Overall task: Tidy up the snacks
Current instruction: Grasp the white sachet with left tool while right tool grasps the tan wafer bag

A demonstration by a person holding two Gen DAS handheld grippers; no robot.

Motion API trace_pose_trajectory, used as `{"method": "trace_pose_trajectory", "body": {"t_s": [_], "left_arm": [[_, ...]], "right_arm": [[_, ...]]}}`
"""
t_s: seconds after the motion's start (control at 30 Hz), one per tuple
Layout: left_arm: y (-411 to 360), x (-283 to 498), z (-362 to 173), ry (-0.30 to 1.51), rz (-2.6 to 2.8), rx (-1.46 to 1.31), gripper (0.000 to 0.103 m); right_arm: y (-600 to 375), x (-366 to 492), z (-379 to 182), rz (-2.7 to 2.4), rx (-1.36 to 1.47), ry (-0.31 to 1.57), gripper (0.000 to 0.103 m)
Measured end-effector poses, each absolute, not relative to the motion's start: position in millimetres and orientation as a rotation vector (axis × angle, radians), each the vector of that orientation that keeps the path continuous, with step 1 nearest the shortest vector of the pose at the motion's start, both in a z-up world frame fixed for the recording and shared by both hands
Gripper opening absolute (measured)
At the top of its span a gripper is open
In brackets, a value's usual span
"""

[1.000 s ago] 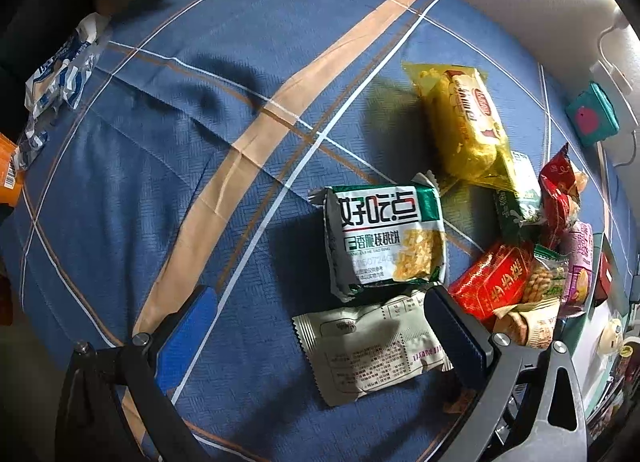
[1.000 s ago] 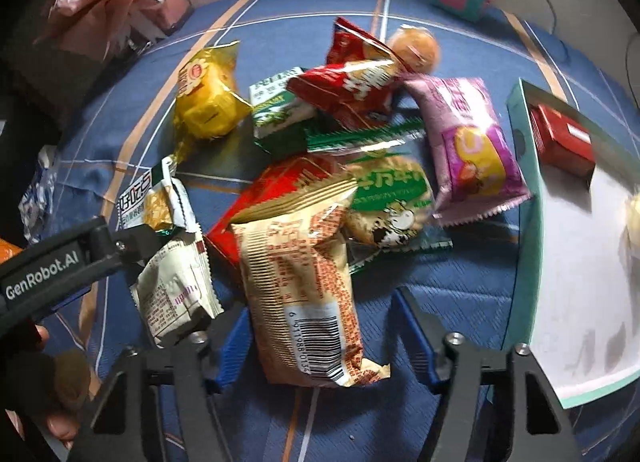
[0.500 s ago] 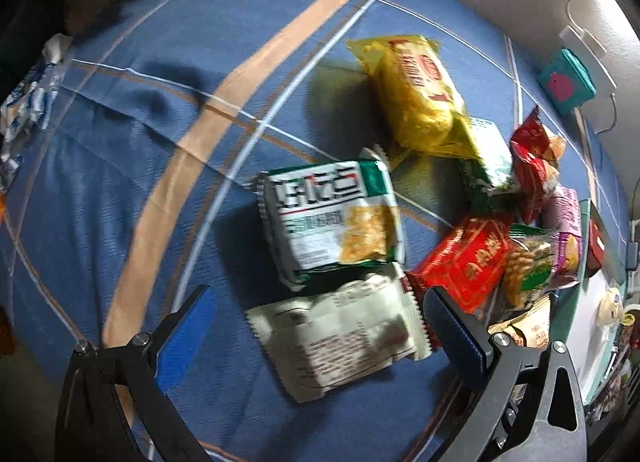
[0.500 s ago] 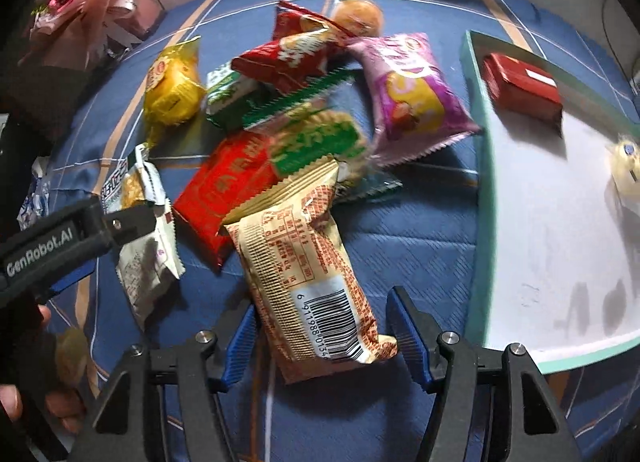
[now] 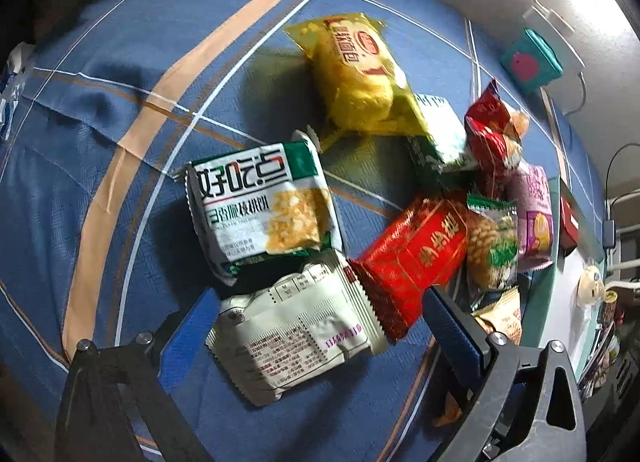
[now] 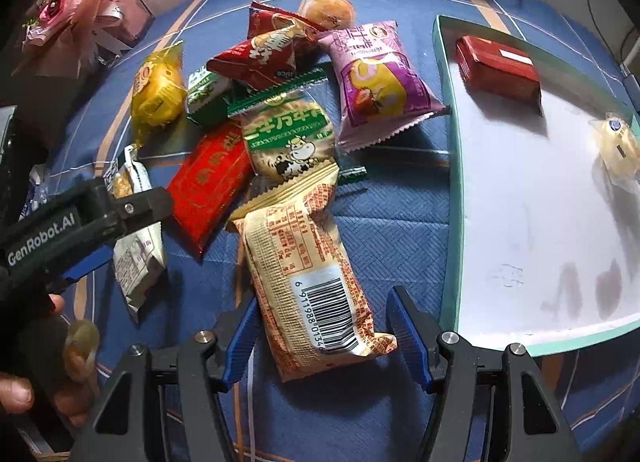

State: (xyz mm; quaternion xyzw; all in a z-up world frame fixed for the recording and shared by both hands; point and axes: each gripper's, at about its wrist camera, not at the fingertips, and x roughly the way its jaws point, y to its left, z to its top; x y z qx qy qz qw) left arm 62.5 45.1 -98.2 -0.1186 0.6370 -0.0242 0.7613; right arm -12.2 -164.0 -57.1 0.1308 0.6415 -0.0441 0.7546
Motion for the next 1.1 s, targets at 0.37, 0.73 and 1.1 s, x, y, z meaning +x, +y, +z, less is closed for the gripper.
{"method": "trace_pose_trajectory", "body": {"t_s": [0.37,0.73,1.1], "left_arm": [[14,50,-102,1.448,-0.096,-0.186,0.078],[-19,29,-109,1.444,-0.088,-0.054,0.059],[-31,32,-103,1.418,-0.057,-0.006,0.053]], "right_arm": [[-166,-21,-55,-0.113,0.312,1.406,0.066],[-165,-27,-54,-0.119,0.303,1.418,0.066],[-152,-19,-54,-0.139,0.278,1.403,0.052]]}}
